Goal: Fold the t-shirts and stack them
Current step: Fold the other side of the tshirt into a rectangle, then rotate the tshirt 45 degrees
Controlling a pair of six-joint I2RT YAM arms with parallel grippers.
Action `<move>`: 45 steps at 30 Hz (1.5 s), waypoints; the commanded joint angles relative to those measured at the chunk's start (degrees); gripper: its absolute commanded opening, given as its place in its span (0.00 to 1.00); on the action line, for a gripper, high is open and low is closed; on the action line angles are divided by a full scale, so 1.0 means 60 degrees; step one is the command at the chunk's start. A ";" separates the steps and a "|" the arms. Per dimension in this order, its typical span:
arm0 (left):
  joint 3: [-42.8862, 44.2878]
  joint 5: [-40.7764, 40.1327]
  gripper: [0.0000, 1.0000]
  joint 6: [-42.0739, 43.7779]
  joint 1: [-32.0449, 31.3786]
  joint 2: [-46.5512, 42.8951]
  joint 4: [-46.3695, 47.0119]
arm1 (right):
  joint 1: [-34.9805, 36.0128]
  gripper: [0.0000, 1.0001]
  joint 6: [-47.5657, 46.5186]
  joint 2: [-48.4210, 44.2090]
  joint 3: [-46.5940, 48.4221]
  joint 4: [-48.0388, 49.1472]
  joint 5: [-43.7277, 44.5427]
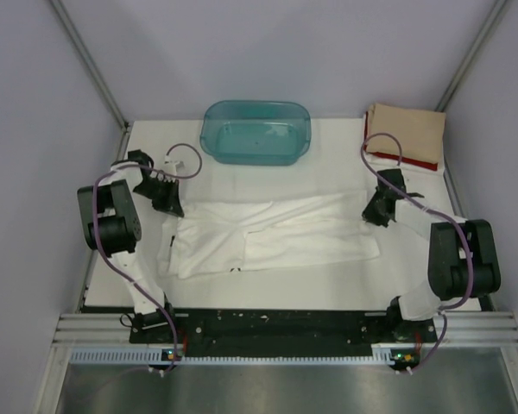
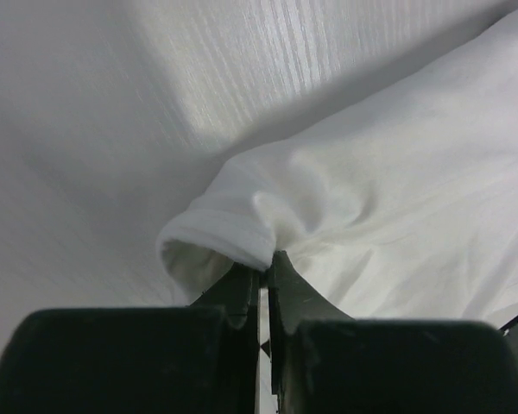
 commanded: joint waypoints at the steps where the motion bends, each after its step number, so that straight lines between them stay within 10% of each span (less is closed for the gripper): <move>1: 0.0815 0.0078 0.00 0.0153 0.0148 0.0281 -0.0098 | -0.0312 0.00 -0.0010 -0.0252 0.0168 0.0185 0.0273; 19: 0.1930 -0.1563 0.01 0.0212 0.0192 0.1160 0.0311 | -0.0371 0.01 -0.0699 -0.0402 -0.0625 0.0228 -0.0445; 24: 0.2018 -0.1155 0.30 0.0300 0.0178 0.0722 0.0327 | -0.0342 0.32 -0.0757 -0.0487 -0.0317 -0.0079 0.0039; 33: 0.2151 -0.1679 0.50 0.1398 0.0382 -0.0816 -0.1035 | 0.0126 0.47 -0.1650 -0.2816 0.0561 -0.1309 0.0919; 45: -0.1157 -0.1518 0.12 0.2029 0.0091 -0.2575 -0.1960 | 0.1211 0.00 -0.2837 0.0635 0.2963 -0.0856 -0.0580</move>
